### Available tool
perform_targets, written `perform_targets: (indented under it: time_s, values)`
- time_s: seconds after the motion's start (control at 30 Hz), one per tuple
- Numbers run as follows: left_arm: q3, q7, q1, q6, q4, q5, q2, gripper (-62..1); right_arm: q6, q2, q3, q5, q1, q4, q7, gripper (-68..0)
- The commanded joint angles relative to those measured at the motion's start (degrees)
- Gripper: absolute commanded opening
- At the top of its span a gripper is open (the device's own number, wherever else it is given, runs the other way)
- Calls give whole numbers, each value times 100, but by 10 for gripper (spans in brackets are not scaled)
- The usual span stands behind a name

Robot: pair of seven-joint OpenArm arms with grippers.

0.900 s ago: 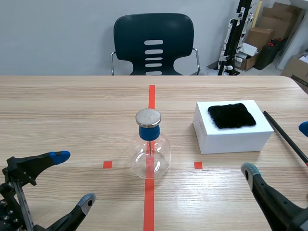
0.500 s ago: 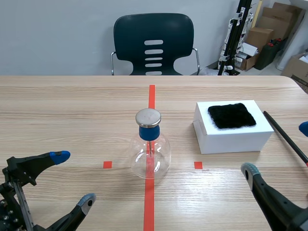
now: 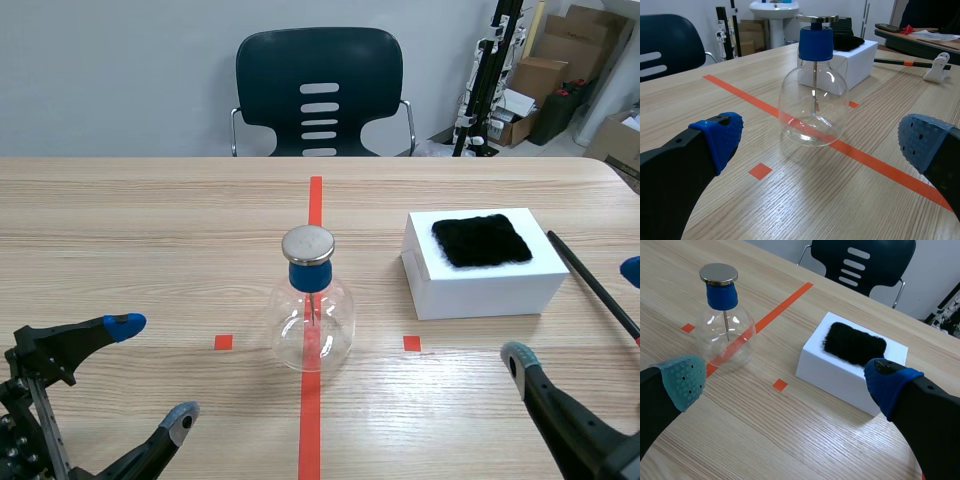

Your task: Do the electroscope experiment. pick up the black charging rod

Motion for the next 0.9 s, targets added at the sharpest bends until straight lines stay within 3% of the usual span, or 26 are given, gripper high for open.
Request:
perform_targets:
  time_s: [0.0,0.77,0.87]
  values:
    - [-33,-79,-31,-9,114,-33,-48,14,-2,0,26,61,20,127,-2,4]
    - [-33,-79,-31,-9,114,-33,-48,14,-61,0,42,63,35,140,144,4]
    - [-33,-79,-31,-9,114,-33,-48,14,-59,50,122,2,136,249,-66,4]
